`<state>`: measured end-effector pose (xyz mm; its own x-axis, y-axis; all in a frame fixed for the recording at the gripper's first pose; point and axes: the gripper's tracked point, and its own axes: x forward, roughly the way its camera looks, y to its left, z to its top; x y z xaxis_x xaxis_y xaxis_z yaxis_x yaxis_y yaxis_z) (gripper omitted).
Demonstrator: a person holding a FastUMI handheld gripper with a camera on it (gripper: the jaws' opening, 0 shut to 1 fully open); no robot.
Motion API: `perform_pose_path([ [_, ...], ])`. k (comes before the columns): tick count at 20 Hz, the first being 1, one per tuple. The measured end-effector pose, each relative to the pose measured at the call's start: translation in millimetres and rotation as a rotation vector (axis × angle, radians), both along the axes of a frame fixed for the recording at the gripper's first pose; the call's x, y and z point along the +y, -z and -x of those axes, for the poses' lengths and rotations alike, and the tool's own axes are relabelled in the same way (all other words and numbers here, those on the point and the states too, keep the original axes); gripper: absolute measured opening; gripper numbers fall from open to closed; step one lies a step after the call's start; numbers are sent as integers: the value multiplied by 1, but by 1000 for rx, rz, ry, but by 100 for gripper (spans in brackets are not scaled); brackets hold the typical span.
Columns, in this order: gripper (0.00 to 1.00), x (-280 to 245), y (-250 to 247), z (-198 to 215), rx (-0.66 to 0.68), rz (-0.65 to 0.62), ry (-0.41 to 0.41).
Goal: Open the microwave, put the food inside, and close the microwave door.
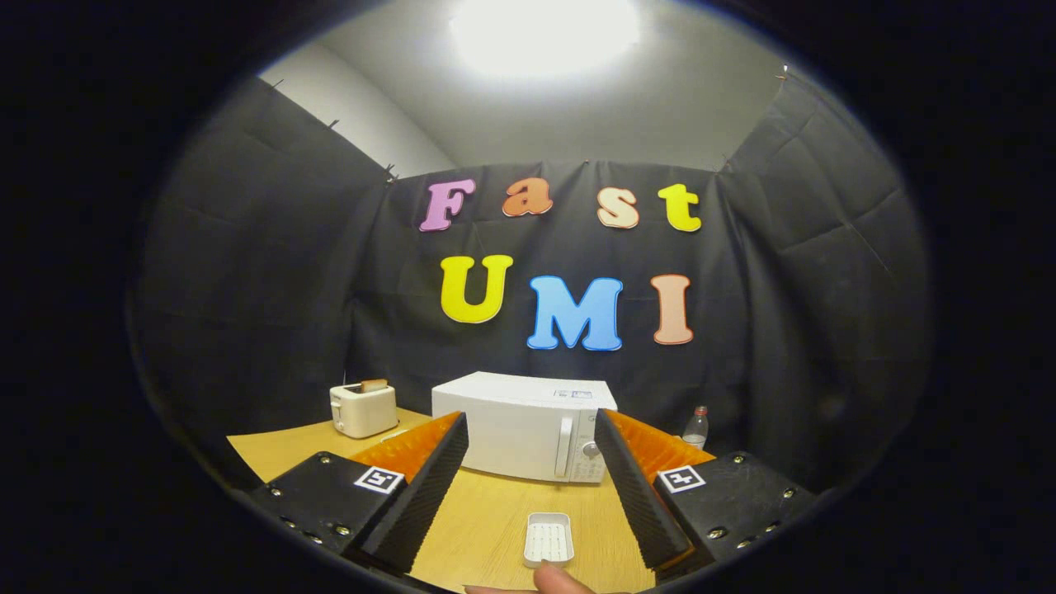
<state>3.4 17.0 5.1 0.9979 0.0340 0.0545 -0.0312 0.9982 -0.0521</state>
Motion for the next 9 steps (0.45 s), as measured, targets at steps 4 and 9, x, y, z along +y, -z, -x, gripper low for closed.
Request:
perform_pose_path([
  [4,96,-13,-3,1,-15,24,34],
  [9,96,-14,0,0,-4,2,22],
])
